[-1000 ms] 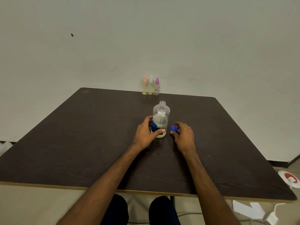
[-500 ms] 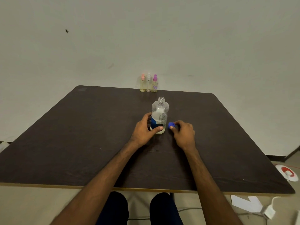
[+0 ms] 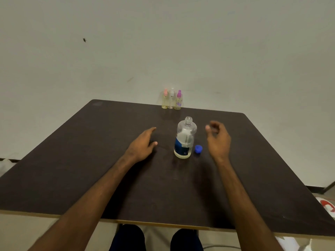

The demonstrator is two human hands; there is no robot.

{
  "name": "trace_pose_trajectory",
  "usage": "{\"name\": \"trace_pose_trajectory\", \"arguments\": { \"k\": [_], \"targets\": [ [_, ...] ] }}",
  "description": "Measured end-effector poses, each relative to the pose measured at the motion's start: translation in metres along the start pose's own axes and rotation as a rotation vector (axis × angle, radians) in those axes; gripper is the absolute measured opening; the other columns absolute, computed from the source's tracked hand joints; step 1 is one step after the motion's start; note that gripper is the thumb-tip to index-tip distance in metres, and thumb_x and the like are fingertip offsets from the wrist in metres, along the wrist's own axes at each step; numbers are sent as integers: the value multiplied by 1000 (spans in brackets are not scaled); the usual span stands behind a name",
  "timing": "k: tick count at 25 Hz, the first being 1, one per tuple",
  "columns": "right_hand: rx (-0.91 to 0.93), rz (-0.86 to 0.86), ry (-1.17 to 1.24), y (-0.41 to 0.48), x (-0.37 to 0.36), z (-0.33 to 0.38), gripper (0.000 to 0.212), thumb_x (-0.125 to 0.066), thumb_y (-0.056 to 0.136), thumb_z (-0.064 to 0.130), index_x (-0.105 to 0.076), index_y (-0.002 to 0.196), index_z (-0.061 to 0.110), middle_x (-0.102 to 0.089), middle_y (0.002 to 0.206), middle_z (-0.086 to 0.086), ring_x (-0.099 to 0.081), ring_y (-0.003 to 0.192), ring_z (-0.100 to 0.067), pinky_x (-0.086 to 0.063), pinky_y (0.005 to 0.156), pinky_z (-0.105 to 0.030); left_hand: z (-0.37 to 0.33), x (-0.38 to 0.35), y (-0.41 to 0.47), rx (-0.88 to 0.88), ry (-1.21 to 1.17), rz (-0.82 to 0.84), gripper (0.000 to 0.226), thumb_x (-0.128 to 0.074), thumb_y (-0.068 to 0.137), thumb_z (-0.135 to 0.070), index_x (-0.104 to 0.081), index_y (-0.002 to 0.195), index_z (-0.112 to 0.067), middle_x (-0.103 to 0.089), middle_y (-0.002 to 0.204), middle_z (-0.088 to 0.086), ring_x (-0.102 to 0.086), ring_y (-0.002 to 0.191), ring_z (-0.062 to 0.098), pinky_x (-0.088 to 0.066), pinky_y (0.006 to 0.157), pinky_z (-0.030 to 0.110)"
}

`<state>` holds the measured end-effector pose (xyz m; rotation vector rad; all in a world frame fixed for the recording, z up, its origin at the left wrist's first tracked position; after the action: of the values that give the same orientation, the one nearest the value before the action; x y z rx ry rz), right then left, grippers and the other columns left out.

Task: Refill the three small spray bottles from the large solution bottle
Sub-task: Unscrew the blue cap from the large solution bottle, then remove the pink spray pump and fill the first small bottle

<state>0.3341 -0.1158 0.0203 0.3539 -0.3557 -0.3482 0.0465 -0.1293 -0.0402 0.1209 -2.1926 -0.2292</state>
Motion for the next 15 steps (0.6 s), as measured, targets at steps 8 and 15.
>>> {"name": "trace_pose_trajectory", "arguments": {
  "k": [8, 15],
  "targets": [
    [264, 76, 112, 26, -92, 184, 32, -60, 96, 26, -56, 125, 13, -61, 123, 2, -56, 109, -11, -46, 92, -23, 60, 25, 27, 93, 205, 10, 70, -53, 98, -46, -27, 154, -11, -34, 159, 9, -35, 144, 24, -35, 114, 38],
    [-148, 240, 84, 24, -242, 74, 46, -64, 93, 22, -48, 135, 8, -56, 134, -5, -55, 121, -20, -42, 95, -24, 90, 33, 60, 89, 307, -18, 65, -42, 100, -52, -35, 150, -11, -31, 160, 7, -31, 146, 22, -29, 117, 36]
  ]
}}
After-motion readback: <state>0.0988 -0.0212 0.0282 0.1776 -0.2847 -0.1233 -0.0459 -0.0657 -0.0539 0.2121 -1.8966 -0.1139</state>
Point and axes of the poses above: each hand's wrist, its own y-axis towards the middle knuckle, its own x-axis out of the back of the hand, z = x × y, the point moved 9 cm from there along y, towards the middle knuckle
